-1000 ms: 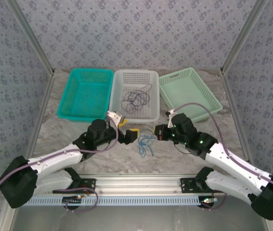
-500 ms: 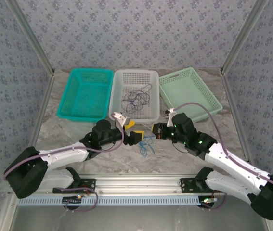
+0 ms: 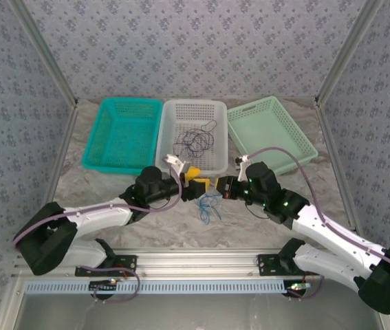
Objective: Untangle the cables
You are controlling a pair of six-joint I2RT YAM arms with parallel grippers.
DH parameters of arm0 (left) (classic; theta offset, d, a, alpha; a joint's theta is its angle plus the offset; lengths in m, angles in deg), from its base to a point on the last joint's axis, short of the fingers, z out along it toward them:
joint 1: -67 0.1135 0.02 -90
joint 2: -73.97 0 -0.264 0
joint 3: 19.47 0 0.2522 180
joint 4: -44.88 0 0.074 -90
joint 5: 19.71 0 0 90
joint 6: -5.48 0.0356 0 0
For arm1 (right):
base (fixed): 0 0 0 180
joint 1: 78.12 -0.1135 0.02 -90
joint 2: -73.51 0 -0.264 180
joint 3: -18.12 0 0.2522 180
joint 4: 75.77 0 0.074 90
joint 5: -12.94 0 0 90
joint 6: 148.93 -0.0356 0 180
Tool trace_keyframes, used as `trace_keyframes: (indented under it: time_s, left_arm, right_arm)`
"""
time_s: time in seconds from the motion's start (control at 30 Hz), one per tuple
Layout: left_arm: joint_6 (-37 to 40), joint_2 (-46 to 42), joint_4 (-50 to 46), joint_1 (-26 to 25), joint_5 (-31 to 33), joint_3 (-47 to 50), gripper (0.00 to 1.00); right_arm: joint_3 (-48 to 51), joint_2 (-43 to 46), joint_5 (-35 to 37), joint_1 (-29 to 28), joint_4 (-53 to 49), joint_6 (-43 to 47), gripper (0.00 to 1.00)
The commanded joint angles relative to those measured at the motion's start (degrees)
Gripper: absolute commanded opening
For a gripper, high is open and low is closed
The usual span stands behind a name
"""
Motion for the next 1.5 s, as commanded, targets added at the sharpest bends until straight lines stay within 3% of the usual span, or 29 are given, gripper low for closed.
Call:
trace_keyframes:
  time_s: [0.0, 0.17, 0.27, 0.47, 0.57, 0.7, 0.77, 0.93, 1.13, 1.27, 1.47]
  left_arm:
    - [-0.28, 1.23, 3.16, -0.52, -2.24, -2.06, 0.52]
    - [-0.35, 1.56, 3.83, -0.69, -2.66, -2.46, 0.14]
    - [-0.12, 1.35, 3.47, -0.69, -2.85, -2.56, 0.00]
    - [-0.54, 0.91, 3.29, -0.68, -2.00, -2.22, 0.00]
    - [-0.73, 0.46, 2.88, -0.67, -0.97, -2.21, 0.00]
    - [-0.90, -0.98, 0.66, -0.67, 0.18, -3.04, 0.00]
    - [-0.81, -1.88, -1.33, -0.69, 0.31, -3.74, 0.00]
    - [-1.23, -3.33, -4.40, -0.72, 0.89, -4.65, 0.00]
    - [-1.49, -3.55, -8.68, -0.70, 0.07, -6.48, 0.00]
    - [-1.64, -3.84, -11.51, -0.73, -0.37, -7.81, 0.00]
    - [-1.87, -5.04, -13.68, -0.75, -1.46, -9.53, 0.00]
  right_arm:
    - [0.49, 0.24, -0.62, 0.29, 1.14, -0.38, 0.00]
    - [1.09, 0.56, 0.09, 0.39, 0.69, -0.74, 0.00]
    - [1.74, 1.19, 0.43, 0.49, 0.71, -1.08, 0.00]
    - [2.25, 2.99, 2.02, 0.89, -1.15, -1.35, 0.03]
    - [2.14, 3.73, 3.53, 1.19, -4.02, -1.28, 0.24]
    - [0.82, 5.53, 7.08, 1.44, -10.99, 1.33, 0.74]
    - [-0.59, 6.59, 9.44, 1.54, -15.33, 3.37, 0.82]
    - [-1.50, 10.95, 16.64, 0.36, -21.81, 9.85, 0.86]
    - [0.54, 13.78, 24.44, -3.83, -21.26, 19.45, 0.85]
    - [2.52, 12.03, 29.90, -8.08, -16.79, 27.16, 0.86]
    - [4.77, 8.54, 29.96, -10.19, -5.27, 33.59, 0.89]
